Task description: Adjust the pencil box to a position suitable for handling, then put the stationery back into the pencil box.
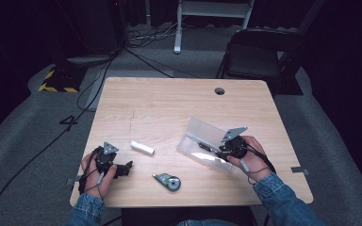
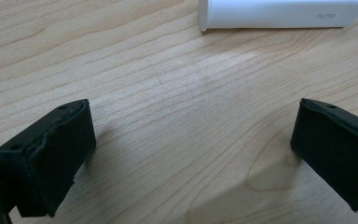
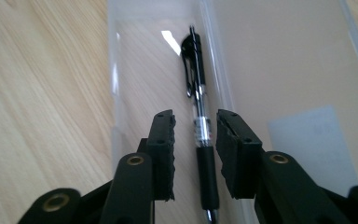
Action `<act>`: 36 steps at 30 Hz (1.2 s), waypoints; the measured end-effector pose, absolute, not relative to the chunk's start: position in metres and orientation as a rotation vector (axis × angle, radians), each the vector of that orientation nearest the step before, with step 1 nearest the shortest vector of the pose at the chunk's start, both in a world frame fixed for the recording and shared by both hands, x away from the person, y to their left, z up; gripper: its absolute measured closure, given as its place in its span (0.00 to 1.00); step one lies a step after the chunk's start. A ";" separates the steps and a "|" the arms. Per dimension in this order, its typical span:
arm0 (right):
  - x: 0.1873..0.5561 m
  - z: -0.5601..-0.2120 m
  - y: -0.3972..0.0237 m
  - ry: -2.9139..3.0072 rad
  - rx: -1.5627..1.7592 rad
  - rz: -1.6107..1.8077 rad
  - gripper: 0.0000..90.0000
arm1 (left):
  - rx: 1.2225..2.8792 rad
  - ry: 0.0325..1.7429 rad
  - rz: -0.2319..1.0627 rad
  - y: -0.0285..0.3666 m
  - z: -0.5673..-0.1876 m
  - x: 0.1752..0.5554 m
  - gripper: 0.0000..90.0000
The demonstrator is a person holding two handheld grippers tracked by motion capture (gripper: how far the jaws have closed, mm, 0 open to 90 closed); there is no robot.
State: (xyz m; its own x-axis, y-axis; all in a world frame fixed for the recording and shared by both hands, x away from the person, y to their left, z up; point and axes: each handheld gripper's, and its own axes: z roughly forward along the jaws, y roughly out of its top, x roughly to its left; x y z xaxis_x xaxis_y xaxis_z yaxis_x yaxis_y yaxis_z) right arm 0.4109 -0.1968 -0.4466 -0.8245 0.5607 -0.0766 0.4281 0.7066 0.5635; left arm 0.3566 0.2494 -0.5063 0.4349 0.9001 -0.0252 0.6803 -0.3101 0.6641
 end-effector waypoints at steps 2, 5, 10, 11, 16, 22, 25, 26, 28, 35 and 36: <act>0.410 -0.443 -0.193 2.671 0.784 0.814 0.75 | 2.088 1.324 0.473 0.249 -0.506 0.357 0.00; 0.408 -0.438 -0.186 2.675 0.769 0.844 0.75 | 2.086 1.323 0.472 0.249 -0.506 0.357 0.00; 0.404 -0.430 -0.173 2.680 0.727 0.893 0.72 | 2.086 1.323 0.473 0.249 -0.506 0.357 0.00; 0.403 -0.429 -0.169 2.683 0.722 0.910 0.71 | 2.086 1.323 0.473 0.249 -0.506 0.357 0.00; 0.402 -0.429 -0.158 2.692 0.702 0.938 0.69 | 2.089 1.321 0.477 0.250 -0.506 0.355 0.00; 0.403 -0.427 -0.145 2.695 0.684 0.964 0.68 | 2.091 1.317 0.476 0.250 -0.506 0.355 0.00; 0.403 -0.426 -0.139 2.698 0.669 0.983 0.67 | 2.090 1.317 0.475 0.250 -0.506 0.355 0.00; 0.402 -0.425 -0.136 2.701 0.670 0.987 0.67 | 2.091 1.317 0.477 0.250 -0.506 0.355 0.00; 0.401 -0.425 -0.131 2.704 0.665 0.997 0.65 | 2.091 1.317 0.476 0.250 -0.506 0.355 0.00; 0.397 -0.425 -0.114 2.708 0.648 1.049 0.55 | 2.092 1.316 0.477 0.250 -0.506 0.355 0.00; 0.396 -0.425 -0.111 2.707 0.653 1.055 0.53 | 2.091 1.316 0.477 0.250 -0.506 0.355 0.00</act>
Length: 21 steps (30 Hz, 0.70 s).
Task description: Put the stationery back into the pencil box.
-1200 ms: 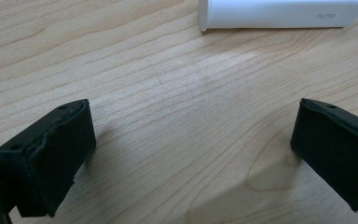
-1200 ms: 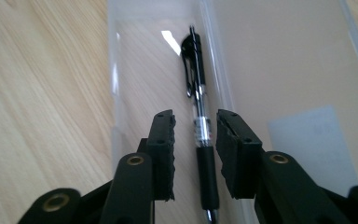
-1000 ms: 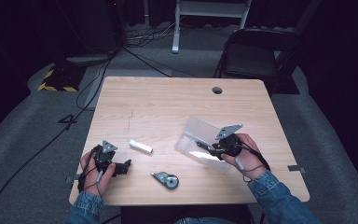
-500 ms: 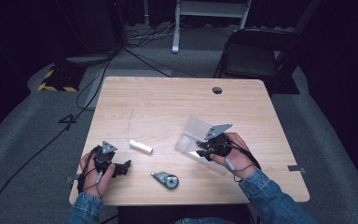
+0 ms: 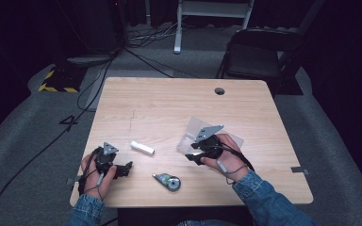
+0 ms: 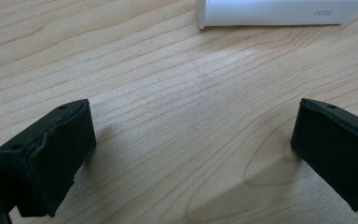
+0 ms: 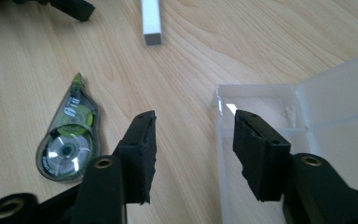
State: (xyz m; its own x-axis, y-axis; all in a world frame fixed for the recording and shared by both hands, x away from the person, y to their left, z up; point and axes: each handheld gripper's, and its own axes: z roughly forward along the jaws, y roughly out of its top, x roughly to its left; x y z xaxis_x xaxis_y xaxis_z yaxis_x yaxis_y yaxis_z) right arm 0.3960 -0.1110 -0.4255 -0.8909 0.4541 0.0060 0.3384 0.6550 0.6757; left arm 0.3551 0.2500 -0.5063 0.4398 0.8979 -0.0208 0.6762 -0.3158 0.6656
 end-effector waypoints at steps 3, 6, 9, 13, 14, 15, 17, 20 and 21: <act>0.391 -0.427 -0.102 2.729 0.649 1.068 0.50 | 2.092 1.316 0.477 0.250 -0.506 0.355 0.00; 0.386 -0.429 -0.092 2.750 0.637 1.069 0.49 | 2.092 1.315 0.477 0.250 -0.506 0.355 0.00; 0.380 -0.432 -0.081 2.778 0.622 1.059 0.47 | 2.089 1.318 0.475 0.250 -0.506 0.355 0.00; 0.373 -0.438 -0.065 2.810 0.616 1.047 0.46 | 2.090 1.317 0.474 0.250 -0.506 0.355 0.00; 0.372 -0.439 -0.062 2.820 0.609 1.042 0.46 | 2.094 1.312 0.474 0.250 -0.506 0.356 0.00; 0.371 -0.441 -0.059 2.827 0.608 1.040 0.46 | 2.094 1.312 0.474 0.250 -0.506 0.356 0.00; 0.368 -0.444 -0.052 2.837 0.597 1.035 0.46 | 2.094 1.312 0.475 0.250 -0.506 0.356 0.00; 0.365 -0.447 -0.046 2.856 0.588 1.025 0.45 | 2.095 1.311 0.475 0.250 -0.506 0.356 0.00; 0.364 -0.449 -0.044 2.862 0.574 1.021 0.45 | 2.095 1.312 0.475 0.250 -0.506 0.356 0.00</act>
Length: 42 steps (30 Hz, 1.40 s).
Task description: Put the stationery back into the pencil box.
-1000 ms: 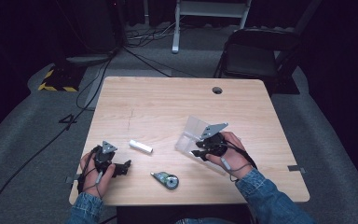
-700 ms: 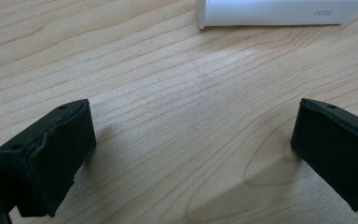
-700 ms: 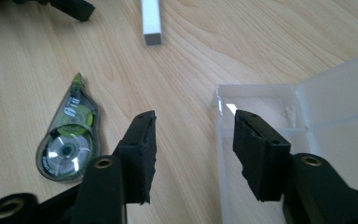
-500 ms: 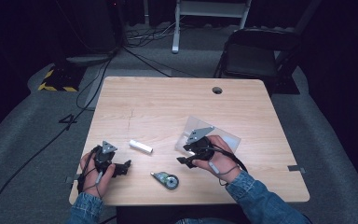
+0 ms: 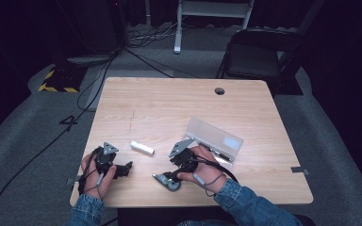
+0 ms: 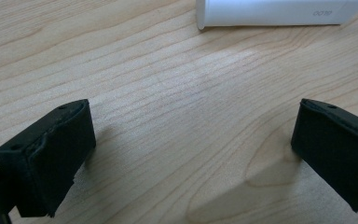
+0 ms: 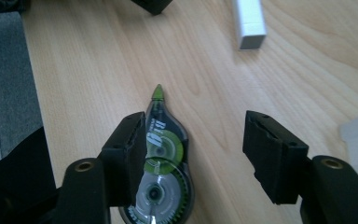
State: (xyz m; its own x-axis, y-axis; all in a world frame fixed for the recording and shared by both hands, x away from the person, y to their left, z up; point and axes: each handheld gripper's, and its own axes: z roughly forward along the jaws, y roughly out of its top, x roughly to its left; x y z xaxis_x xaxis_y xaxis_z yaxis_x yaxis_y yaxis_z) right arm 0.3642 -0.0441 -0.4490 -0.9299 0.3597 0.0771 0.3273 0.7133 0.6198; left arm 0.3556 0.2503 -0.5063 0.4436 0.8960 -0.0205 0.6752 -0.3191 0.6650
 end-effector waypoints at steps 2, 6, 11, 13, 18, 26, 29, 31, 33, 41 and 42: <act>0.361 -0.452 -0.039 2.876 0.567 1.005 0.45 | 2.095 1.312 0.475 0.250 -0.506 0.356 0.00; 0.358 -0.458 -0.034 2.889 0.558 0.987 0.44 | 2.095 1.311 0.475 0.250 -0.506 0.356 0.00; 0.354 -0.466 -0.029 2.903 0.546 0.960 0.44 | 2.095 1.312 0.475 0.250 -0.506 0.356 0.00; 0.353 -0.469 -0.027 2.901 0.554 0.958 0.45 | 2.095 1.312 0.475 0.250 -0.506 0.356 0.00; 0.352 -0.474 -0.022 2.900 0.531 0.929 0.45 | 2.095 1.312 0.475 0.250 -0.506 0.356 0.00; 0.350 -0.481 -0.020 2.905 0.522 0.895 0.46 | 2.095 1.312 0.475 0.250 -0.506 0.356 0.00; 0.350 -0.481 -0.020 2.898 0.498 0.890 0.51 | 2.092 1.315 0.474 0.250 -0.506 0.355 0.00; 0.350 -0.481 -0.020 2.894 0.474 0.883 0.54 | 2.095 1.312 0.475 0.250 -0.506 0.356 0.00; 0.350 -0.481 -0.021 2.892 0.454 0.879 0.55 | 2.094 1.312 0.475 0.250 -0.506 0.356 0.00; 0.351 -0.480 -0.022 2.906 0.420 0.863 0.58 | 2.095 1.312 0.474 0.250 -0.506 0.356 0.00; 0.351 -0.479 -0.022 2.906 0.415 0.859 0.58 | 2.095 1.312 0.474 0.250 -0.506 0.356 0.00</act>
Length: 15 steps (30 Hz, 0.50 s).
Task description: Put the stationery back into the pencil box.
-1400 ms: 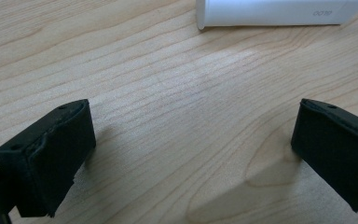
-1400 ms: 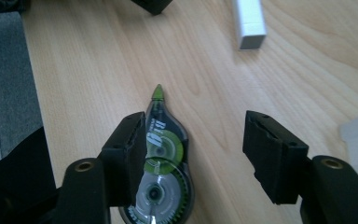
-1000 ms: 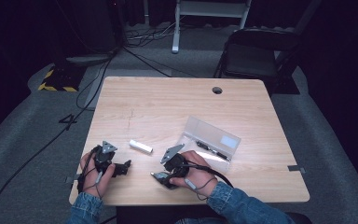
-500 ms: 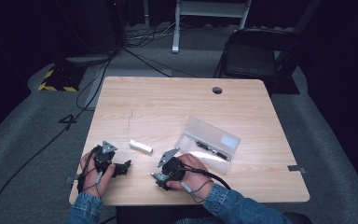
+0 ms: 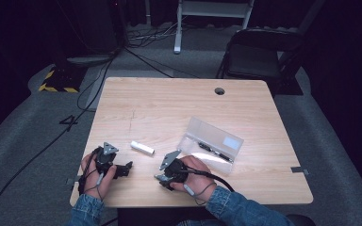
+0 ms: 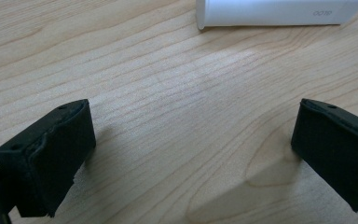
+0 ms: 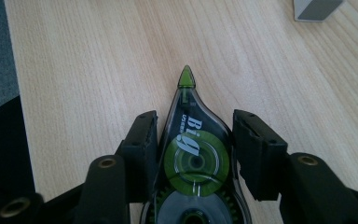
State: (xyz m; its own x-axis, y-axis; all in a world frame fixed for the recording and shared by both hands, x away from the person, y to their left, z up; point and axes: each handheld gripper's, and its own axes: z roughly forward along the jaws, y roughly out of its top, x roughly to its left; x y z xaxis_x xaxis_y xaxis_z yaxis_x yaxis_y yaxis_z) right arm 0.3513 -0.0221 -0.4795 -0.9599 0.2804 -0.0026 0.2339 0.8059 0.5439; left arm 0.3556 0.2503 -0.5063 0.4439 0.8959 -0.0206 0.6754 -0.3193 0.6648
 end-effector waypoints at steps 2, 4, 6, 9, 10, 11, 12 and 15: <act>0.351 -0.478 -0.022 2.906 0.405 0.858 0.59 | 2.095 1.312 0.474 0.250 -0.506 0.356 0.00; 0.352 -0.478 -0.023 2.904 0.405 0.857 0.59 | 2.095 1.312 0.475 0.250 -0.506 0.356 0.00; 0.352 -0.477 -0.024 2.904 0.409 0.857 0.59 | 2.095 1.311 0.474 0.250 -0.506 0.356 0.00; 0.352 -0.474 -0.026 2.907 0.415 0.865 0.60 | 2.095 1.312 0.475 0.250 -0.506 0.356 0.00; 0.352 -0.473 -0.028 2.906 0.414 0.868 0.60 | 2.094 1.312 0.475 0.250 -0.506 0.356 0.00; 0.352 -0.472 -0.028 2.902 0.412 0.871 0.60 | 2.095 1.312 0.475 0.250 -0.506 0.356 0.00; 0.352 -0.471 -0.030 2.900 0.406 0.871 0.60 | 2.094 1.312 0.475 0.250 -0.506 0.356 0.00; 0.351 -0.468 -0.034 2.898 0.418 0.884 0.60 | 2.095 1.312 0.475 0.250 -0.506 0.356 0.00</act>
